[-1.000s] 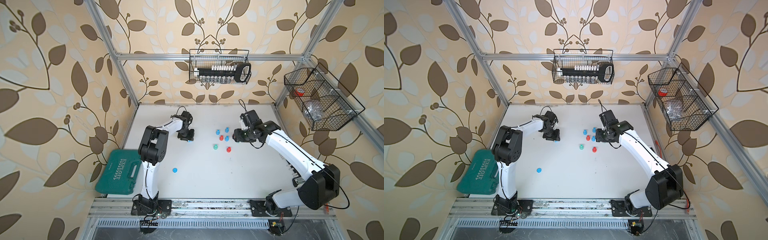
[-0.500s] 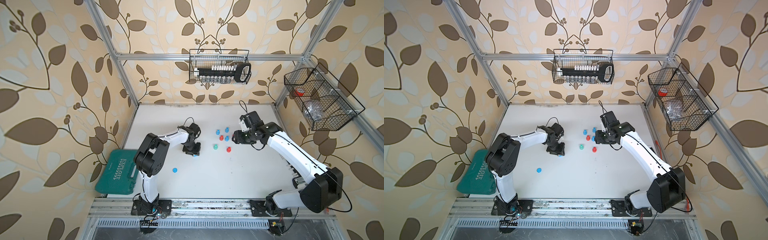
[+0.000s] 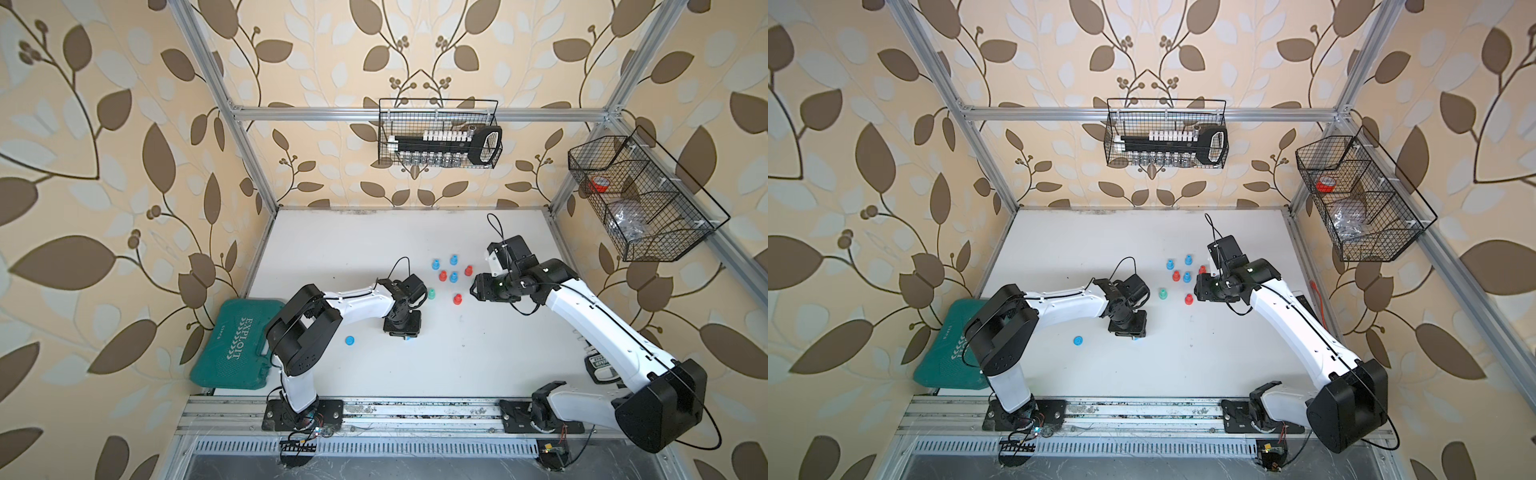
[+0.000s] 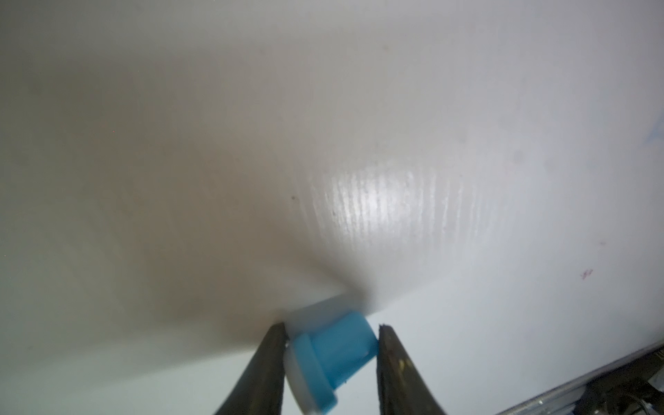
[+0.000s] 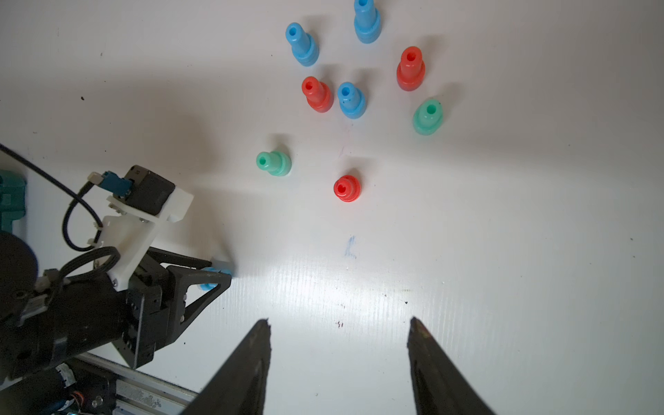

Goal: Close the stamp cap
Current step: Pick up the stamp from the center of the board.

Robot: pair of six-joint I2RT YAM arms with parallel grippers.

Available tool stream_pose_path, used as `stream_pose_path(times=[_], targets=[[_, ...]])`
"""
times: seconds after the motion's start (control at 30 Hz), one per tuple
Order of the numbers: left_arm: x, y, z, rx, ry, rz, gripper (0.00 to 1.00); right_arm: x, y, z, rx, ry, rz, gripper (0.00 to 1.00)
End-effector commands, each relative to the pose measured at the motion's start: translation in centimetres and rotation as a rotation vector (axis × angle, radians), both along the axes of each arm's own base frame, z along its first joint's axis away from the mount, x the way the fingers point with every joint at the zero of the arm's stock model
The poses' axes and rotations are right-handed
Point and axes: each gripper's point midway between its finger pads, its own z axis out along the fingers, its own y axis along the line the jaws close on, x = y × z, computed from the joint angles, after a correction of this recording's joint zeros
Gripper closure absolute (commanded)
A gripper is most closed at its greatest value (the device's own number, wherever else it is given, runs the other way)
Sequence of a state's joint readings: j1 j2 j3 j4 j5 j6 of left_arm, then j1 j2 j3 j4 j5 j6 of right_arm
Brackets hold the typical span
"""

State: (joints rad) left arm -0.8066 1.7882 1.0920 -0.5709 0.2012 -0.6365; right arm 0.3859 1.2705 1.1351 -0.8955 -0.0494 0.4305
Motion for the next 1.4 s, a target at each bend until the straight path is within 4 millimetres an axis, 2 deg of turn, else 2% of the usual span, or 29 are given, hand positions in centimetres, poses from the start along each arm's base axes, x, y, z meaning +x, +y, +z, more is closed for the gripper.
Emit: stream_pose_path(times=[0.0,0.23,0.53,0.97,1.13,1.37], targets=[[-1.2,0.7,0.3,0.03,0.021,-0.002,0.57,-1.0,-0.4,-0.1,0.004,0.012,-0.015,0.42],[-2.5,1.4,0.8,0.099,-0.025,-0.158,0.45,-1.9,-0.9,-0.1,0.007,0.009,-0.029,0.42],[-2.1,2.4,1.0,0.172,-0.078,-0.287,0.43,-2.4,-1.0,-0.2,0.022,0.011,-0.04,0.42],[0.4,1.3,0.3,0.203,-0.202,-0.468,0.44,-2.8,-1.0,-0.5,0.032,0.023,-0.048,0.42],[1.3,1.0,-0.6,0.223,-0.223,-0.526,0.44,-2.8,-0.9,-0.6,0.031,0.026,-0.043,0.42],[3.9,1.0,-1.4,0.224,-0.246,-0.537,0.45,-2.8,-0.9,-0.6,0.03,0.025,-0.035,0.42]])
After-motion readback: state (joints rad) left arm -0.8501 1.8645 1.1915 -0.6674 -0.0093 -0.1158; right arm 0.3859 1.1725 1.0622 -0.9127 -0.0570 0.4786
